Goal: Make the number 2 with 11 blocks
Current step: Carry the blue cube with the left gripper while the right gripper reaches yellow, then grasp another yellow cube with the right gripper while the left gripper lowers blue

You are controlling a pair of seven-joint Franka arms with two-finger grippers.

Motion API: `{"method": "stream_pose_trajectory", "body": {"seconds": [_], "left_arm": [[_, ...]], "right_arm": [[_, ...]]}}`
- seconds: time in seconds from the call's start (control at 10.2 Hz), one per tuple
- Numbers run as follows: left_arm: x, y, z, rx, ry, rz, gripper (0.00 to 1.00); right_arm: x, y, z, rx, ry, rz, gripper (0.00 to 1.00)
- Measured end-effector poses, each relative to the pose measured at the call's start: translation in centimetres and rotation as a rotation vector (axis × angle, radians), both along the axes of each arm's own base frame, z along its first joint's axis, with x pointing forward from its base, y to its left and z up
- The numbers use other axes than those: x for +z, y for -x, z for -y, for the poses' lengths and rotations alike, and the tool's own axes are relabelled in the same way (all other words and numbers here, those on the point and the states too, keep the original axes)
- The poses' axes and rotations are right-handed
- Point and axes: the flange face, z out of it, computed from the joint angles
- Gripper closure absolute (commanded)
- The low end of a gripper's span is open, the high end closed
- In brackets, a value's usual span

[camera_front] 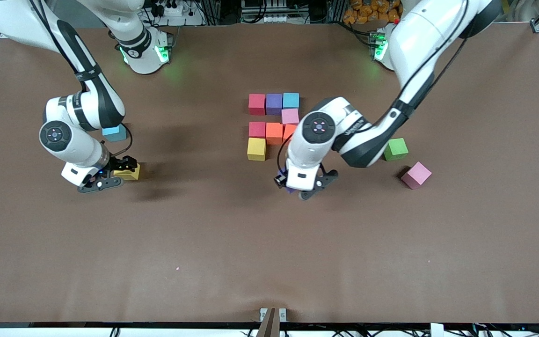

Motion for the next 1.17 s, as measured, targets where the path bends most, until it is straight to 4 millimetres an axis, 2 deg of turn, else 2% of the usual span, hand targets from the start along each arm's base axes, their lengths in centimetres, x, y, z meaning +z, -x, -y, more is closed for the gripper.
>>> {"method": "stream_pose_trajectory", "body": {"seconds": [0.29, 0.78, 1.17], "left_arm": [[-1.8, 0.6, 1.8, -0.183, 0.018, 0.020, 0.70], [-4.5, 2.3, 6.4, -0.450, 0.056, 0.034, 0.70], [-6.4, 3.1, 7.5, -0.535, 0.061, 0.023, 0.72]], "right_arm": [[-1.0, 1.0, -0.3, 0.043, -0.005, -0.024, 0.00], [-2.5, 2.3, -0.1, 0.061, -0.023, -0.006, 0.00], [-2.8, 2.4, 0.4, 0.064, -0.027, -0.001, 0.00]]}}
